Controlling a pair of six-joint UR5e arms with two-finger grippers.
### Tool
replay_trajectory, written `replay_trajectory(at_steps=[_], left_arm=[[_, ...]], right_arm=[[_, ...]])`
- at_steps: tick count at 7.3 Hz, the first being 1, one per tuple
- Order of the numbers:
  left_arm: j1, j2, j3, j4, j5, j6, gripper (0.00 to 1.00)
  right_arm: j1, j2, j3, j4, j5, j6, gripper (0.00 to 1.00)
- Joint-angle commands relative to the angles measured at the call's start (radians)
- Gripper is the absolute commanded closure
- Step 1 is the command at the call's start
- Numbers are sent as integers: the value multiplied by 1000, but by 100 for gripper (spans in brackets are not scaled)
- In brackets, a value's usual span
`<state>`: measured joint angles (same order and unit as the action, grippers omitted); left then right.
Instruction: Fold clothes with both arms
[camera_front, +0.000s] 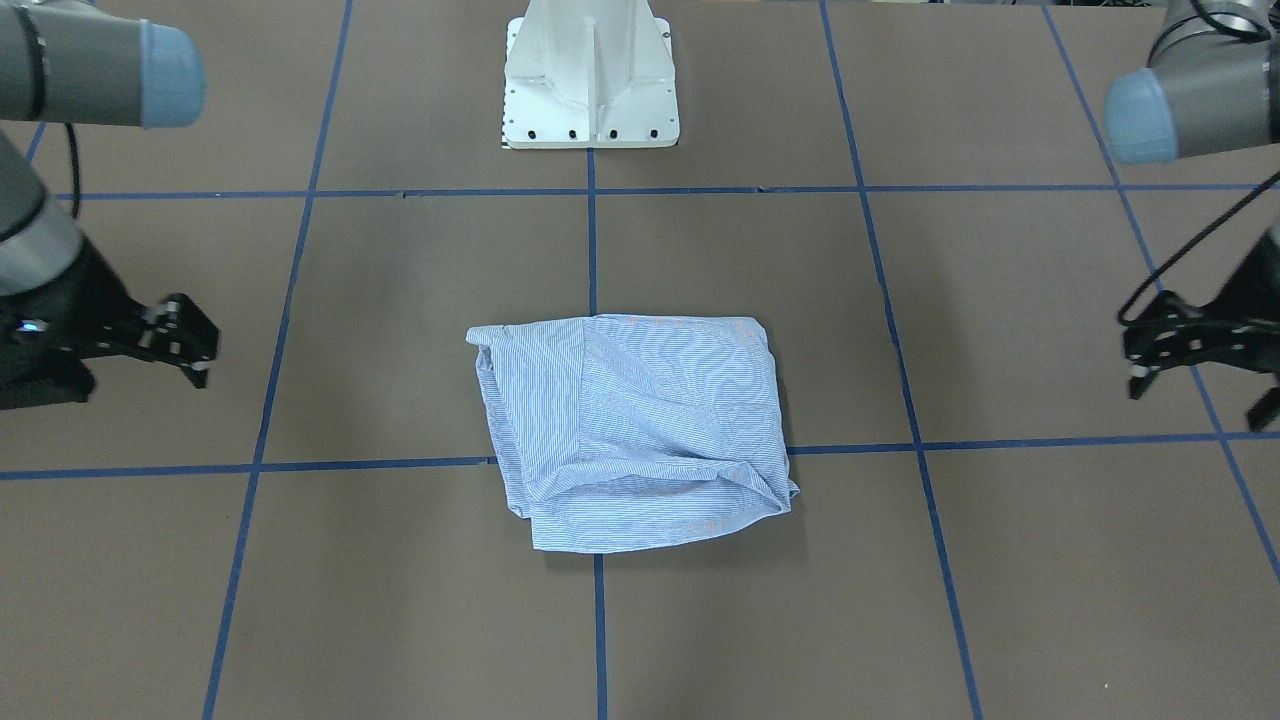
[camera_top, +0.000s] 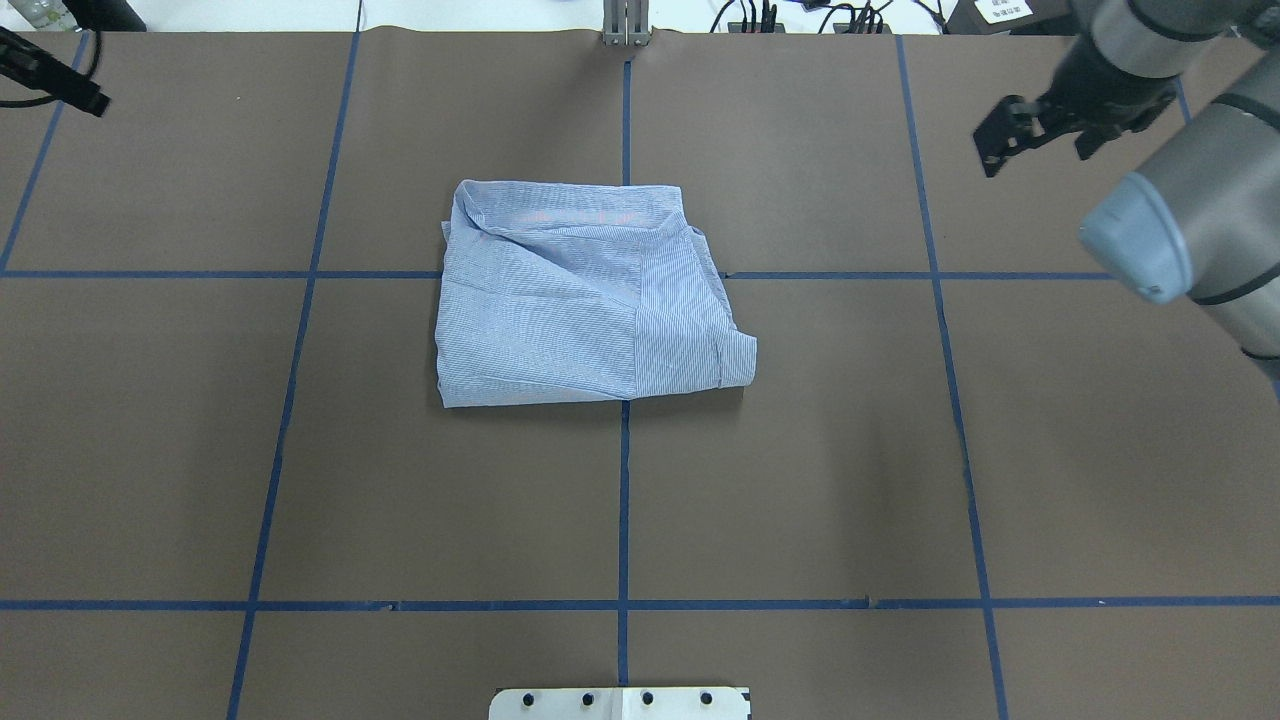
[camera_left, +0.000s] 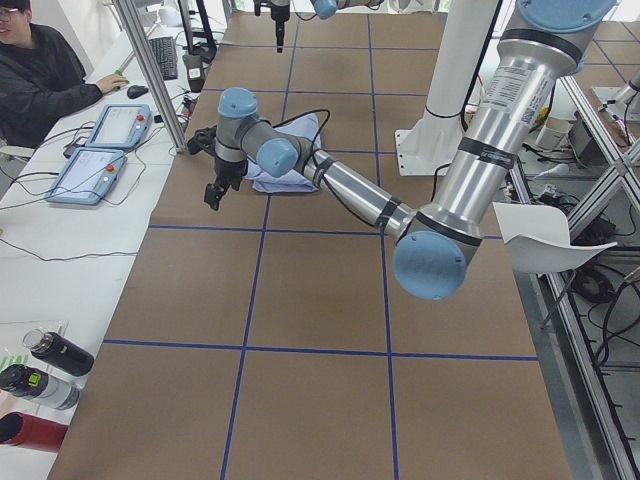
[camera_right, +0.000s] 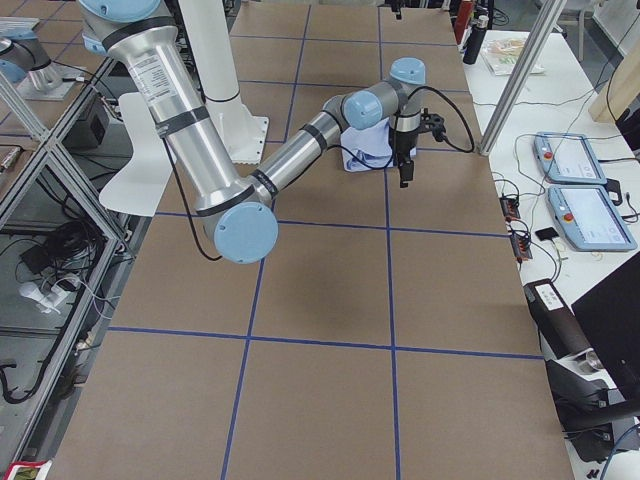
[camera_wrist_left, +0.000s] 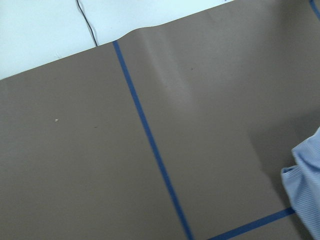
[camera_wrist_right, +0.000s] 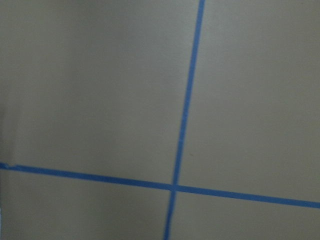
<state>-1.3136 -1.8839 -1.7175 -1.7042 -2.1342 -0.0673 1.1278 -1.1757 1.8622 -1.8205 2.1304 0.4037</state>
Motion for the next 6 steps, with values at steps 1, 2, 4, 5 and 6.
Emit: replay_trajectory(at_steps=[1,2,4,5,6], left_arm=[[-154,110,6,3,-42,202,0],[-205,203,-13,-12,-81,201,0],[-223,322,11,-12,-92,149,0],[-261,331,-5,-28,-98,149,0],[-266,332,-17,-25,-101,143,0]], right_arm=[[186,-250,35,33,129,-359,0],[260,-354,37,85,157,-435,0],[312,-535,31,247,155,-424,0],[320,-565,35,253,155,-412,0],[320,-576,20,256,149,-375,0]])
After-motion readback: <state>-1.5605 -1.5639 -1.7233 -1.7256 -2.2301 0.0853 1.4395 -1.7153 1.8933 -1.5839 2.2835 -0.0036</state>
